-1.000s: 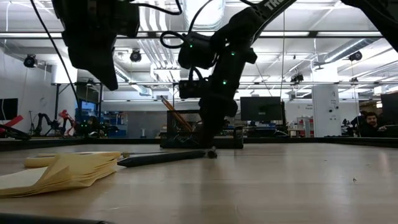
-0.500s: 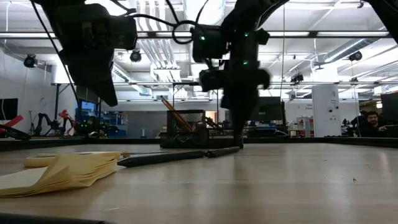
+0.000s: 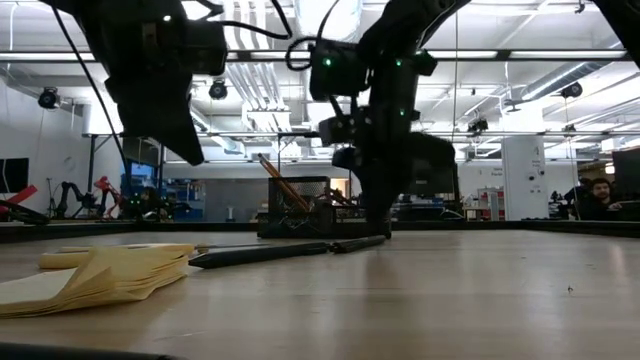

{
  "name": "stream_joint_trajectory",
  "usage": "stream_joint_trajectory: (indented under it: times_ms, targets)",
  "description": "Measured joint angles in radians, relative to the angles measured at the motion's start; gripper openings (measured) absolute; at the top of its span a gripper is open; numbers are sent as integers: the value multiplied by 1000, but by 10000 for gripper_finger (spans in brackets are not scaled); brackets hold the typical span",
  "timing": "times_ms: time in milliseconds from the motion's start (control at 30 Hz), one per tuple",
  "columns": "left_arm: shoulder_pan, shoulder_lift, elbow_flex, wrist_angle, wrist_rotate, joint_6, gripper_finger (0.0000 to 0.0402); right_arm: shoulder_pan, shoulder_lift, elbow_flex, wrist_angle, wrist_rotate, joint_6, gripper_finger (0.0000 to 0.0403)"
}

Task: Pick and place office supplies into organizer
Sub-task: Put the top black pen into the desk organizer

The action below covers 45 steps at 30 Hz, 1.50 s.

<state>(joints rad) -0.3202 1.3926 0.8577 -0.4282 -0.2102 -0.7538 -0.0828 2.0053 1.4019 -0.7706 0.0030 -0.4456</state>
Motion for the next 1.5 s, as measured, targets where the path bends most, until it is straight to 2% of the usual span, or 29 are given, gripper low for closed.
stream_joint_trajectory:
  times_ms: [333,533,667,867,1133,1500]
  targets:
    - [0,0,0,37,-5,0,0,-33,6,-68,11,27,-82,8]
    - [0,0,0,38,-6,0,0,-17,4,-76,-24,20,-66,8]
    - [0,0,0,39,-6,0,0,-6,2,-68,-33,19,8,8]
    - [0,0,0,48,-7,0,0,-8,-50,-46,78,75,13,8]
    - [0,0,0,55,-8,0,0,-12,-24,-28,101,21,4,8]
    - [0,0,1,55,-31,-3,0,-15,5,-20,186,21,50,8]
